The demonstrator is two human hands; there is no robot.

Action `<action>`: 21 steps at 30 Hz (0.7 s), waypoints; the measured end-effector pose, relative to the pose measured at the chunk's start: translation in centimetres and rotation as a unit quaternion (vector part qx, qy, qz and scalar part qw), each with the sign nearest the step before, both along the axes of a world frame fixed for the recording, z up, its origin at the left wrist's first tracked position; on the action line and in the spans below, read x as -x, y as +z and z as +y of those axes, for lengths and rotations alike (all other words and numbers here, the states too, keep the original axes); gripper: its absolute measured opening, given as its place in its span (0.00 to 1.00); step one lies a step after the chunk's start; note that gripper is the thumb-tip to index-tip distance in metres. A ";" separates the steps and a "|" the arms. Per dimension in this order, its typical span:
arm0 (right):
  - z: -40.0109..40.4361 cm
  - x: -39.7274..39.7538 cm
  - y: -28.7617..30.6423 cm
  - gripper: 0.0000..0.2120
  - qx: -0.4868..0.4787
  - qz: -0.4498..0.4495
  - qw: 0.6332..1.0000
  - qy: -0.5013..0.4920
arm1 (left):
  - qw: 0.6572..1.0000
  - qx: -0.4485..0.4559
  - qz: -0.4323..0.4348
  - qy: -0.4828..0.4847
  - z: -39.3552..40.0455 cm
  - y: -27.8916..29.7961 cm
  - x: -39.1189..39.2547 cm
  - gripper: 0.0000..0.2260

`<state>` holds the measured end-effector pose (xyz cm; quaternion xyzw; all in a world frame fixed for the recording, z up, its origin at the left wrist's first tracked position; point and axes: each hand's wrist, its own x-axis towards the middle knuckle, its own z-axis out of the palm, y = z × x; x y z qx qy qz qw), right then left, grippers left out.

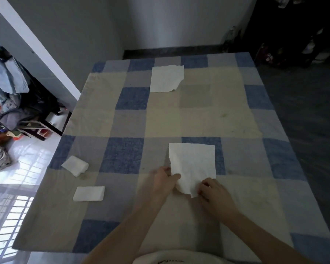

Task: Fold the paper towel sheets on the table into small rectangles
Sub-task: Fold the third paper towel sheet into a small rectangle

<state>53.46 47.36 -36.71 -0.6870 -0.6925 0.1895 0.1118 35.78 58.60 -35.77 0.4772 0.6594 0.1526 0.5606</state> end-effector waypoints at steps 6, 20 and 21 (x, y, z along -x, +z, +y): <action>-0.5 0.6 0.5 0.04 0.009 -0.010 1.000 0.003 | 0.987 -0.058 0.105 -0.104 -0.5 0.2 1.6 0.20; -3.3 0.9 0.3 0.08 0.006 -0.028 1.000 -0.010 | 0.841 -0.338 0.231 -0.353 -5.9 1.7 4.2 0.19; -3.1 0.9 0.3 0.08 0.003 -0.022 1.000 -0.014 | 0.823 -0.340 0.222 -0.397 -5.9 1.4 4.1 0.24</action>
